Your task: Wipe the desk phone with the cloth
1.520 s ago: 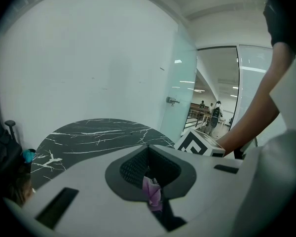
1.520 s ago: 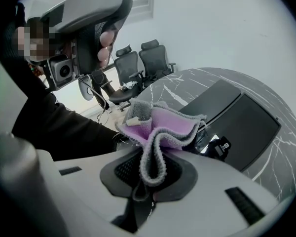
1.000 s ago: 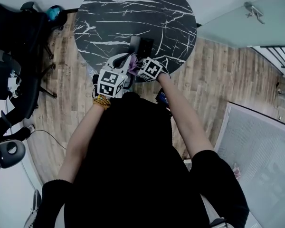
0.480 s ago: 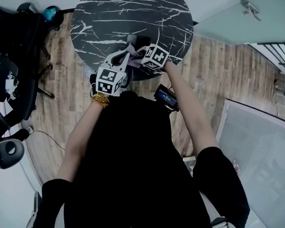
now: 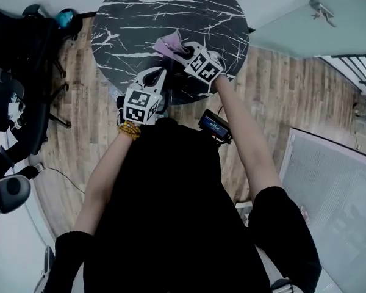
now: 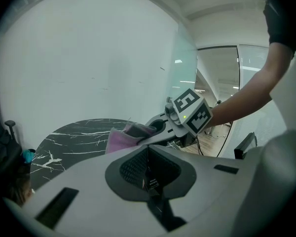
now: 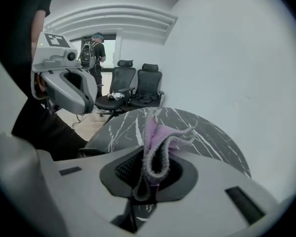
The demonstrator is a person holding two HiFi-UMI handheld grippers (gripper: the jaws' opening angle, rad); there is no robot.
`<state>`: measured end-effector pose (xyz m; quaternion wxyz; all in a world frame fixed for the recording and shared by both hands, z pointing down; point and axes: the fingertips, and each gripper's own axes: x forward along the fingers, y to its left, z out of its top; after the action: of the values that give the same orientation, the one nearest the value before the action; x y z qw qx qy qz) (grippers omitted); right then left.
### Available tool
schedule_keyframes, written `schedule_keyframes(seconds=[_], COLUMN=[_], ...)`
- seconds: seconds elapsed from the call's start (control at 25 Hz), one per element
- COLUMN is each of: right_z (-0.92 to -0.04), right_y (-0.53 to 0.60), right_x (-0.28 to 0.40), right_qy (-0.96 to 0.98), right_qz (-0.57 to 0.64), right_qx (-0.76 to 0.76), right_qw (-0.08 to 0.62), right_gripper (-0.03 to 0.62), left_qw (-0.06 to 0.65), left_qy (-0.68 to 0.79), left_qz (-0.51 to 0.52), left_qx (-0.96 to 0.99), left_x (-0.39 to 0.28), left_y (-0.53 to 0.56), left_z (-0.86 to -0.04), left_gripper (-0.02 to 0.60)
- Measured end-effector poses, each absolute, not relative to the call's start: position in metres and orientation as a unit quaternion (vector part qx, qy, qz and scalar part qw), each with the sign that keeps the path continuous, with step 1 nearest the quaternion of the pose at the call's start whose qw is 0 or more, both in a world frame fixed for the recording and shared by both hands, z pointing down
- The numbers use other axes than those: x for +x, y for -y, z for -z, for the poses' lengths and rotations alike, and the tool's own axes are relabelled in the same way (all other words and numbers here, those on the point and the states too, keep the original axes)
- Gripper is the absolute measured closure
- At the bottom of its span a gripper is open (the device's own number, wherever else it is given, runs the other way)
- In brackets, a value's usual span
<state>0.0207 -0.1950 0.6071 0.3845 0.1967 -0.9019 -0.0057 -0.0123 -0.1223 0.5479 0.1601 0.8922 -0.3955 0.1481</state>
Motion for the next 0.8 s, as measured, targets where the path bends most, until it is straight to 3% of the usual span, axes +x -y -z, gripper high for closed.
schedule_keyframes(seconds=[0.8], right_z=[-0.661], right_y=[0.201], right_x=[0.037], right_qy=[0.865], right_qz=[-0.029], right_qx=[0.218], right_qw=[0.451], right_gripper=[0.539], left_qw=[0.168], left_qy=[0.395], left_qz=[-0.156], left_qx=[0.89], left_x=[-0.015], left_y=[0.12], left_z=[-0.554], left_gripper=[0.568])
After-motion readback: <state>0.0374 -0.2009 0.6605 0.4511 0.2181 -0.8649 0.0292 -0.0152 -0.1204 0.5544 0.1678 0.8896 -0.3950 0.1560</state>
